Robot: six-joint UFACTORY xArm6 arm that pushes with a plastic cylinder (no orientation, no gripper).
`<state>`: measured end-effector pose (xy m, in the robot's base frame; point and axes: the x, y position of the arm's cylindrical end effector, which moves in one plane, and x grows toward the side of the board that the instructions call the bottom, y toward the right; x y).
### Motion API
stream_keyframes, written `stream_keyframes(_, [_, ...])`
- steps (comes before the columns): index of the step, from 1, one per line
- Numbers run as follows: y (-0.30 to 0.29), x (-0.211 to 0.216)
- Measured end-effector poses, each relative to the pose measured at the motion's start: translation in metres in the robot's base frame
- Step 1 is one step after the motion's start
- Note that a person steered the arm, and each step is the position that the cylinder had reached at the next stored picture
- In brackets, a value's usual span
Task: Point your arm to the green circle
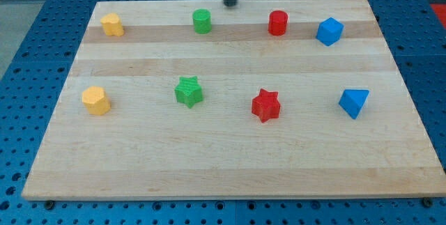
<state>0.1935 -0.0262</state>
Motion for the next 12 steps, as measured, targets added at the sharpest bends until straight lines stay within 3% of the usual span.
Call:
stream_keyframes(6, [-0.042,0.000])
stream_keyframes(8, [-0.042,0.068])
stream_keyframes(9, [-0.042,0.077])
stream_keyframes(10, [-0.042,0.127])
stream_keyframes(11, [-0.042,0.136])
stream_keyframes(12, [-0.042,0.196])
